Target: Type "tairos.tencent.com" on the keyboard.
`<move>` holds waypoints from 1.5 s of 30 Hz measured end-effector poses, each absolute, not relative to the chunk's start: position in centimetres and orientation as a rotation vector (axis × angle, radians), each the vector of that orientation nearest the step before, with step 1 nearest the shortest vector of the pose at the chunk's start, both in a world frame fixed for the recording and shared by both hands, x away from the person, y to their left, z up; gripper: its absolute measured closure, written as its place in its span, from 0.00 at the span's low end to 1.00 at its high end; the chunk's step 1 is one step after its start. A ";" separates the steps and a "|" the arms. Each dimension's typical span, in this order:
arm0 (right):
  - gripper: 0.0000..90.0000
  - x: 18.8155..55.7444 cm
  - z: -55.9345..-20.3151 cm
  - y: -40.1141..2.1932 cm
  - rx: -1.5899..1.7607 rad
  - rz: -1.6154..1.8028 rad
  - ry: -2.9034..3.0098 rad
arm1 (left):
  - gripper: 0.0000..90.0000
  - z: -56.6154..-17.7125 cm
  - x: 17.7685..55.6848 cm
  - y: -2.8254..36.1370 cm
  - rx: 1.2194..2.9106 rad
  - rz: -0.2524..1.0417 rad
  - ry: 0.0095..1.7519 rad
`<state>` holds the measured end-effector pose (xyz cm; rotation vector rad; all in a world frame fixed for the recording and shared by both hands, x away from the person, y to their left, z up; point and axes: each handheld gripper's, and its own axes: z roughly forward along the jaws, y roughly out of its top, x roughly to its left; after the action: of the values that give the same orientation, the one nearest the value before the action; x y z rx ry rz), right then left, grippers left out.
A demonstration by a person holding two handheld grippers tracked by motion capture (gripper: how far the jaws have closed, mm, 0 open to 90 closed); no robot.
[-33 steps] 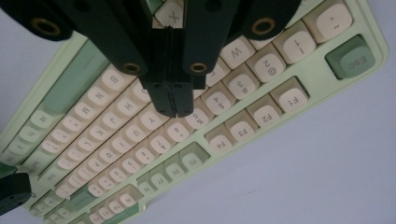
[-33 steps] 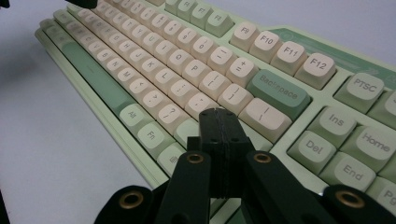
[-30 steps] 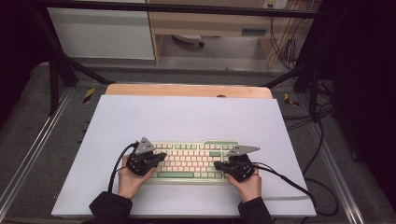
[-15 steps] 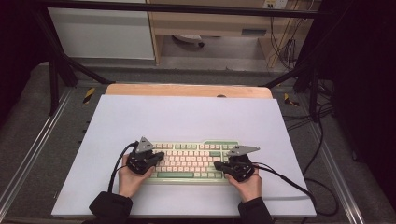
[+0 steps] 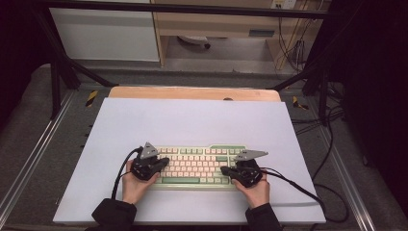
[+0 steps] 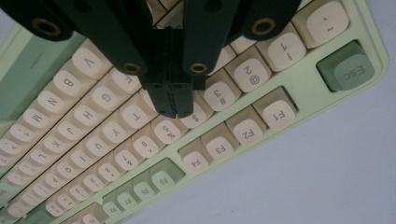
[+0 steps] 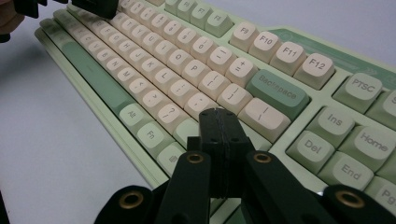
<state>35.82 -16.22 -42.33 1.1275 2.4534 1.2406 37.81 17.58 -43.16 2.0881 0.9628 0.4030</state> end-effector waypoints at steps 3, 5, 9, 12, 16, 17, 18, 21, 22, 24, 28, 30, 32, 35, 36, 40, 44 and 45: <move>1.00 35.8 -42.3 -16.2 1.126 1.238 2.456 | 1.00 -43.2 37.8 17.6 2.087 0.404 0.962; 1.00 35.8 -42.3 -16.2 1.126 1.238 2.456 | 1.00 -43.2 37.8 17.6 2.087 0.403 0.962; 1.00 35.8 -42.3 -16.2 1.126 1.239 2.455 | 1.00 -43.1 37.7 17.6 2.086 0.401 0.962; 1.00 35.8 -42.3 -16.2 1.129 1.243 2.448 | 1.00 -42.8 37.6 17.7 2.075 0.401 0.956; 1.00 35.8 -42.2 -16.3 1.120 1.247 2.447 | 1.00 -42.6 37.3 17.8 2.073 0.399 0.948; 1.00 35.8 -42.2 -16.3 1.118 1.250 2.444 | 1.00 -42.5 37.2 17.9 2.073 0.396 0.945; 1.00 35.8 -42.2 -16.3 1.117 1.249 2.443 | 1.00 -42.4 37.1 17.9 2.073 0.397 0.941; 1.00 35.7 -42.1 -16.3 1.120 1.254 2.443 | 1.00 -42.3 36.9 18.0 2.069 0.390 0.934; 1.00 35.7 -42.1 -16.3 1.120 1.254 2.443 | 1.00 -42.3 36.8 18.1 2.068 0.390 0.935; 1.00 35.7 -42.0 -16.3 1.127 1.256 2.443 | 1.00 -42.2 36.7 18.3 2.067 0.386 0.935; 1.00 35.6 -41.9 -16.3 1.128 1.263 2.440 | 1.00 -42.1 36.4 18.8 2.061 0.384 0.931; 1.00 35.6 -41.9 -16.3 1.124 1.264 2.442 | 1.00 -42.0 36.2 19.0 2.058 0.383 0.933; 1.00 35.6 -41.8 -16.3 1.121 1.275 2.434 | 1.00 -42.0 36.1 19.2 2.056 0.382 0.931; 1.00 35.6 -41.8 -16.2 1.125 1.278 2.435 | 1.00 -41.9 35.8 19.5 2.051 0.380 0.930; 1.00 35.6 -41.7 -16.1 1.114 1.277 2.439 | 1.00 -41.9 35.7 19.6 2.052 0.379 0.928; 1.00 35.5 -41.7 -15.8 1.097 1.276 2.444 | 1.00 -41.8 35.4 20.1 2.045 0.380 0.929; 1.00 35.5 -41.5 -15.3 1.104 1.284 2.449 | 1.00 -42.0 35.1 20.6 2.044 0.376 0.934; 1.00 35.5 -41.5 -15.2 1.095 1.282 2.451 | 1.00 -42.0 35.0 20.7 2.045 0.377 0.934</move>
<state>35.52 -15.18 -41.50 1.0952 2.4510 1.2816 35.01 20.72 -41.99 2.0455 0.9343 0.3771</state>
